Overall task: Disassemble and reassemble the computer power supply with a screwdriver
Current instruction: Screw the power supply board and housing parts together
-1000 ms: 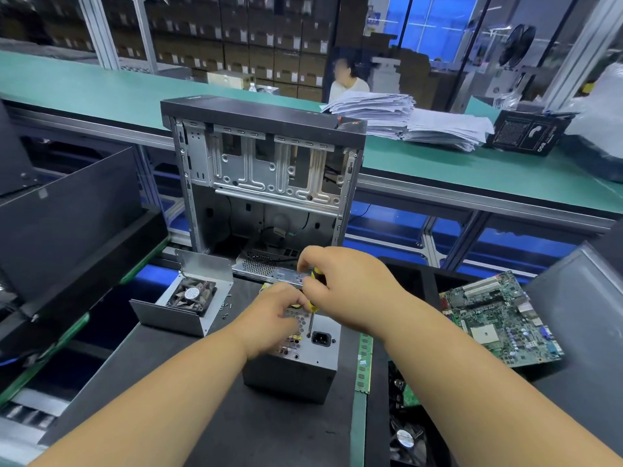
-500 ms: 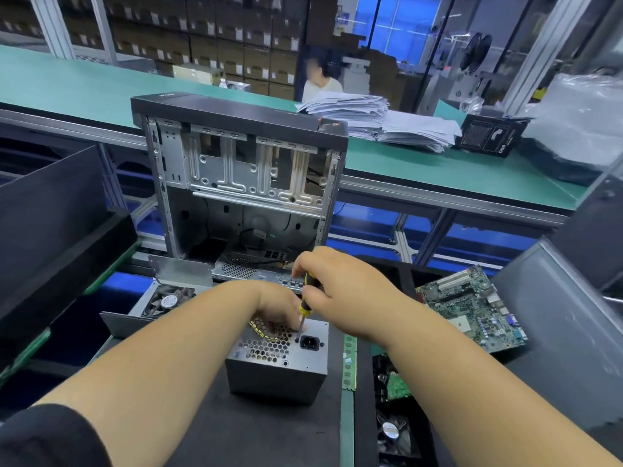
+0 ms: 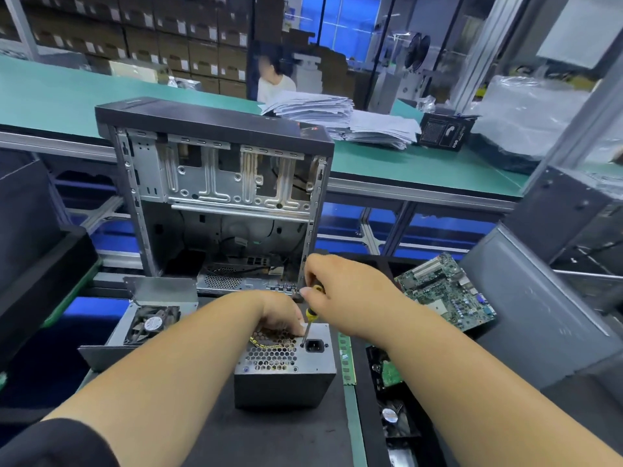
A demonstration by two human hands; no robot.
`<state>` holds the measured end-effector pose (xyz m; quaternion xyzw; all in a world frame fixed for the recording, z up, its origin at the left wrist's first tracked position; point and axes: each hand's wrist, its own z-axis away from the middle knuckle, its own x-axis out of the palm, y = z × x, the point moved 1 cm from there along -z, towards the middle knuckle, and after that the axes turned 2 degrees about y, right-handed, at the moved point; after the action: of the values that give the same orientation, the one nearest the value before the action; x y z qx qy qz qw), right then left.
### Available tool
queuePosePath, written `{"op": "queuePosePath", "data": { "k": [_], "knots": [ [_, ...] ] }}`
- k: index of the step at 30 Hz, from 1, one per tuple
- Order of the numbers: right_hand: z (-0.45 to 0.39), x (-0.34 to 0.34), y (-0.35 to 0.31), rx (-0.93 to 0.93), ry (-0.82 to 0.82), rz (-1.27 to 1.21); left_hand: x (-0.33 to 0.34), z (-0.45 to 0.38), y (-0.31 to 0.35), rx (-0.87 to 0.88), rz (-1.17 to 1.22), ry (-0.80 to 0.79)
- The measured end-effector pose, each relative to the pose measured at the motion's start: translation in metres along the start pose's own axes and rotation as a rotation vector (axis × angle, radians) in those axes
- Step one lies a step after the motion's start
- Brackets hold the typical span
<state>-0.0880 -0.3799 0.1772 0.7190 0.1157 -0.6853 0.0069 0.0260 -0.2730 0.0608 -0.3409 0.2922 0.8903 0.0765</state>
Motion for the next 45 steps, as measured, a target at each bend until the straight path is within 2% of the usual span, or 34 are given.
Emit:
{"op": "queuePosePath", "data": {
  "k": [4, 10, 15, 18, 20, 23, 25, 31, 36, 39, 42, 45],
  "knots": [
    [-0.001, -0.01, -0.002, 0.011, -0.036, -0.065, 0.001, 0.001, 0.002, 0.035, 0.047, -0.026],
    [-0.009, -0.011, -0.005, 0.096, -0.033, 0.088, -0.003, 0.002, 0.005, 0.044, -0.035, -0.026],
    [-0.014, 0.0, -0.011, 0.231, 0.087, 0.332, -0.002, -0.001, 0.003, 0.046, 0.006, -0.035],
    [-0.014, 0.006, -0.013, 0.282, 0.111, 0.386, -0.002, -0.001, 0.001, 0.038, 0.033, -0.038],
    [-0.013, 0.004, -0.012, 0.254, 0.068, 0.306, -0.001, -0.004, 0.0, 0.034, 0.019, -0.043],
    [-0.008, -0.008, -0.013, 0.116, -0.096, 0.041, -0.001, -0.009, -0.001, 0.04, -0.05, -0.039],
    [-0.006, -0.014, -0.013, 0.039, -0.154, 0.017, -0.001, -0.012, -0.002, 0.013, -0.062, -0.024],
    [-0.009, -0.017, -0.012, 0.062, -0.148, 0.23, 0.0, -0.019, -0.008, -0.025, -0.008, -0.056],
    [-0.013, -0.006, -0.016, 0.126, -0.113, 0.264, 0.002, -0.021, -0.008, -0.042, -0.082, -0.006],
    [-0.009, 0.001, -0.016, 0.07, -0.081, 0.169, 0.001, -0.018, -0.006, -0.02, -0.092, -0.031],
    [-0.007, 0.0, -0.013, 0.015, -0.139, 0.012, -0.001, -0.014, -0.002, 0.006, -0.084, -0.012],
    [-0.006, -0.001, -0.011, -0.039, -0.122, 0.005, 0.001, -0.019, -0.005, 0.0, -0.066, -0.025]
  ]
}}
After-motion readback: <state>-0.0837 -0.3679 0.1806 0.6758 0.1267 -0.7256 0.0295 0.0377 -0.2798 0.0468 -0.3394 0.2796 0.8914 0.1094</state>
